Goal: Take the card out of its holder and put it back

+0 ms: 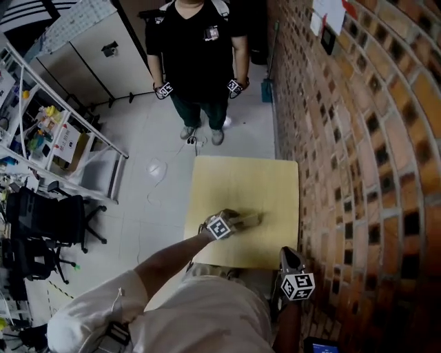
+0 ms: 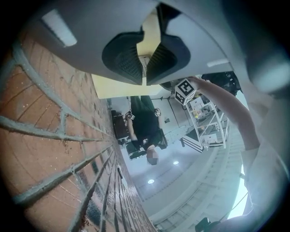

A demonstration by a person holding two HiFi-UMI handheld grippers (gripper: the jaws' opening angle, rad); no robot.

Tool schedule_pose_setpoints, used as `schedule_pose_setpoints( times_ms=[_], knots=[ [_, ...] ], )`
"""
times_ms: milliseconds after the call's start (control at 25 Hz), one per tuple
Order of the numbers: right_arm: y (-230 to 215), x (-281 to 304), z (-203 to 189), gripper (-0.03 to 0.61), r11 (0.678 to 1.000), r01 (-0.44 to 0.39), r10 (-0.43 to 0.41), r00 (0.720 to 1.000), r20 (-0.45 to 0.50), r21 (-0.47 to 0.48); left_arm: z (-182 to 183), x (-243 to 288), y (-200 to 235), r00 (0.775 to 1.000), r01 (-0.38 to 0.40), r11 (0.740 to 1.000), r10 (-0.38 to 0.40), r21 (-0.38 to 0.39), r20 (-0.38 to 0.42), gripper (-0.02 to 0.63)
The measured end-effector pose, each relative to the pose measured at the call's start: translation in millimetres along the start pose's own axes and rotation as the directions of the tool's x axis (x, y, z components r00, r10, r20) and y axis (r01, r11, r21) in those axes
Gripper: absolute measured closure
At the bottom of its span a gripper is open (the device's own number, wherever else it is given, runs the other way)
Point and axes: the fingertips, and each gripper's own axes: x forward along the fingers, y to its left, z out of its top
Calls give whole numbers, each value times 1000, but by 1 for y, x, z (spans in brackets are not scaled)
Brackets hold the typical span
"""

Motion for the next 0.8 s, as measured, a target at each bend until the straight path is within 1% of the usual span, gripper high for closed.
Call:
schedule_pose_setpoints(
  times_ms=[200, 360, 440, 520, 640, 800],
  knots=[
    [5, 16, 14, 558, 999, -34, 35, 999, 16, -31, 2, -32, 16, 996, -52, 996, 57, -70, 71, 428],
    [10, 22, 23, 558, 997, -55, 56, 998, 21, -55, -1, -61, 23, 983, -103, 983, 125, -155, 138, 430],
    [12, 24, 27, 558, 996, -64, 66, 998, 24, -67, 1, -77, 25, 973, -115, 974, 150, -193, 177, 430],
    [13, 27, 31, 558, 994, -71, 74, 997, 27, -79, 7, -94, 27, 959, -126, 965, 178, -229, 223, 431],
    [15, 29, 36, 558, 993, -78, 81, 996, 29, -93, 24, -124, 27, 925, -143, 950, 228, -278, 303, 435],
    [18, 30, 45, 558, 991, -82, 86, 995, 42, -106, 34, -151, 27, 894, -158, 935, 271, -316, 358, 444]
  ],
)
